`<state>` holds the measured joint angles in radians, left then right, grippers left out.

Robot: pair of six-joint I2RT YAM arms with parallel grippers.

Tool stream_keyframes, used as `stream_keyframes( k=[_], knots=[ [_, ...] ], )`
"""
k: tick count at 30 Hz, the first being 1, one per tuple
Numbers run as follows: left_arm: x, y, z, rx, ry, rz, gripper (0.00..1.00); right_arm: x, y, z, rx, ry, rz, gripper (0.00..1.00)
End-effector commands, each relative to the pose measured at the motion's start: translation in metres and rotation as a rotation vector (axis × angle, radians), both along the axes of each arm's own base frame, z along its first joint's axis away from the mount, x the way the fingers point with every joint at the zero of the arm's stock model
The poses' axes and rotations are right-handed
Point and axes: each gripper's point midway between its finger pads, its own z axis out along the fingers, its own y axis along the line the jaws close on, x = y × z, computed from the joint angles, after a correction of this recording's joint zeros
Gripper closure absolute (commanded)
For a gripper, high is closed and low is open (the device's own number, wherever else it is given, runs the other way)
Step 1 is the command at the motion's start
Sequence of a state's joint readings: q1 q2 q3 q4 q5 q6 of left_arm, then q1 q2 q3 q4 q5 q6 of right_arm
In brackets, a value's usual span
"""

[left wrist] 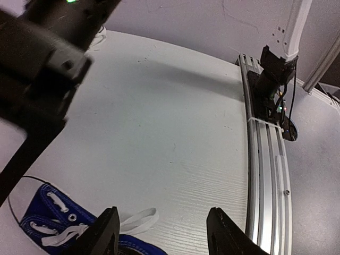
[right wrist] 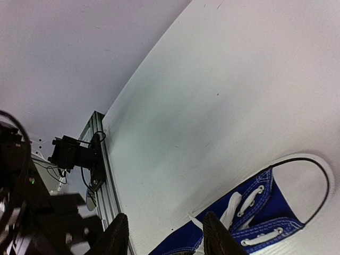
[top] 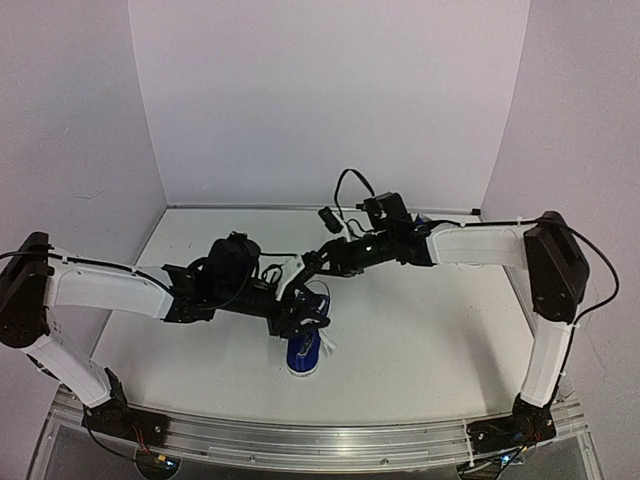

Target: Tie the shoes

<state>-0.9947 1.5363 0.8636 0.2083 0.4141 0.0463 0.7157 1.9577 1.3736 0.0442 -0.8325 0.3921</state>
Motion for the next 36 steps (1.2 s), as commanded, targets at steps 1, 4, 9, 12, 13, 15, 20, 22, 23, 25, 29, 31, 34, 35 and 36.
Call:
stream_keyframes(
  k=[1,4,9,12,13,15,20,22,23,25,29,31,34,35,36],
  knots=[
    [0.043,0.039,0.022,-0.062,0.06,0.186,0.41,0.006,-0.036,0.018,-0.026,-0.056,-0.076,0.55],
    [0.075,0.064,0.018,-0.069,0.104,0.317,0.39,-0.014,-0.052,0.007,-0.06,-0.001,-0.08,0.55],
    [0.1,0.071,-0.016,0.01,0.169,0.375,0.39,-0.055,-0.057,-0.013,-0.101,0.041,-0.058,0.56],
    [0.11,0.069,-0.03,0.024,0.211,0.386,0.42,-0.083,-0.044,-0.03,-0.137,0.068,-0.004,0.56],
    [0.112,0.067,-0.032,0.021,0.219,0.386,0.42,-0.09,-0.04,-0.036,-0.15,0.073,0.011,0.56],
    [0.113,0.064,-0.032,0.009,0.229,0.378,0.42,-0.099,-0.035,-0.047,-0.176,0.081,0.024,0.56],
    [0.114,0.06,-0.031,-0.002,0.236,0.366,0.42,-0.1,-0.036,-0.068,-0.225,0.089,0.011,0.54],
    [0.114,0.059,-0.033,0.001,0.237,0.363,0.42,-0.098,-0.037,-0.076,-0.245,0.091,0.002,0.53],
    [0.114,0.059,-0.033,0.002,0.237,0.361,0.42,-0.096,-0.038,-0.081,-0.263,0.091,-0.005,0.53],
    [0.114,0.058,-0.034,0.003,0.237,0.36,0.42,-0.095,-0.041,-0.093,-0.296,0.098,-0.014,0.53],
    [0.115,0.058,-0.035,0.01,0.237,0.359,0.42,-0.093,-0.042,-0.104,-0.326,0.099,-0.017,0.56],
    [0.116,0.057,-0.035,0.009,0.233,0.357,0.42,-0.093,-0.042,-0.109,-0.335,0.099,-0.007,0.62],
    [0.117,0.056,-0.036,0.012,0.233,0.356,0.42,-0.092,-0.041,-0.11,-0.344,0.092,0.003,0.74],
    [0.117,0.056,-0.037,0.014,0.233,0.356,0.42,-0.091,-0.04,-0.108,-0.343,0.087,0.003,0.78],
    [0.117,0.056,-0.038,0.016,0.234,0.356,0.42,-0.091,-0.04,-0.106,-0.342,0.081,0.003,0.81]
  ],
)
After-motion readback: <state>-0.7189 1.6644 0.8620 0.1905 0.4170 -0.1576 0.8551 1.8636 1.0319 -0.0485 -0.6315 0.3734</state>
